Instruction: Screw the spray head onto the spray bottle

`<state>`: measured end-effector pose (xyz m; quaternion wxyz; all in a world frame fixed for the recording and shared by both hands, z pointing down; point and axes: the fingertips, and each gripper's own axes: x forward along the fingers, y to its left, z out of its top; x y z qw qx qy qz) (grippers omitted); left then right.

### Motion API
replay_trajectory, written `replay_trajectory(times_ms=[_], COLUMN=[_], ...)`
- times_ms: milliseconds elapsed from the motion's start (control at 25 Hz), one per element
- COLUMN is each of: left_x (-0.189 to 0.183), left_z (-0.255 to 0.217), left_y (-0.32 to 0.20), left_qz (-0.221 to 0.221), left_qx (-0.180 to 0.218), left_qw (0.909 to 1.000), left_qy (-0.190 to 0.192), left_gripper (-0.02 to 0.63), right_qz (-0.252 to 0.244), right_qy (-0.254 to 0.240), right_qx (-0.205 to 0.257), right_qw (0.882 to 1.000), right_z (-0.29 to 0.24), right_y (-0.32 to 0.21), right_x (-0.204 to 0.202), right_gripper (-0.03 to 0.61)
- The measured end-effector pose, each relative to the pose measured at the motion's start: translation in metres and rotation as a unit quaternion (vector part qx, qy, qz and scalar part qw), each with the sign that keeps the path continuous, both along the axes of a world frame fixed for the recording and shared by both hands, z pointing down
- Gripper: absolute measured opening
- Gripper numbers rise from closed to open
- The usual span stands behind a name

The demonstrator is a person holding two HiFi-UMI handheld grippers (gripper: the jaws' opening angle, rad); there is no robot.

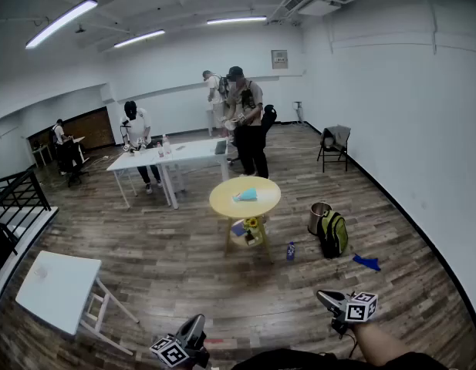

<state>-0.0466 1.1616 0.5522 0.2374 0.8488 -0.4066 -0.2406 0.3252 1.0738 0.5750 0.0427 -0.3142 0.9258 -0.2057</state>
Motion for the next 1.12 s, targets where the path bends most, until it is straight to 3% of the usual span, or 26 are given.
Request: replay_trajectory(times_ms=[760, 1120], left_x=[0.02, 0.012], left_z=[0.008, 0.017], left_y=[-0.025, -0.037], left_qz=[0.023, 0.027], left_qx=[0.001, -0.009], left_qw=[0.9997, 0.9995], left_qy=[0.003, 0.017], left_gripper=[0.003, 0.003], right_qz=[0.032, 0.023], right_qy=[-0.012, 0.002], right_qx=[0.001, -0.011], right_qw=[0.999, 1.0], right_z=[0.003, 0.009], right_y=[-0.022, -0.035], right_x=[0.019, 0.0], right_gripper=[0.025, 0.025])
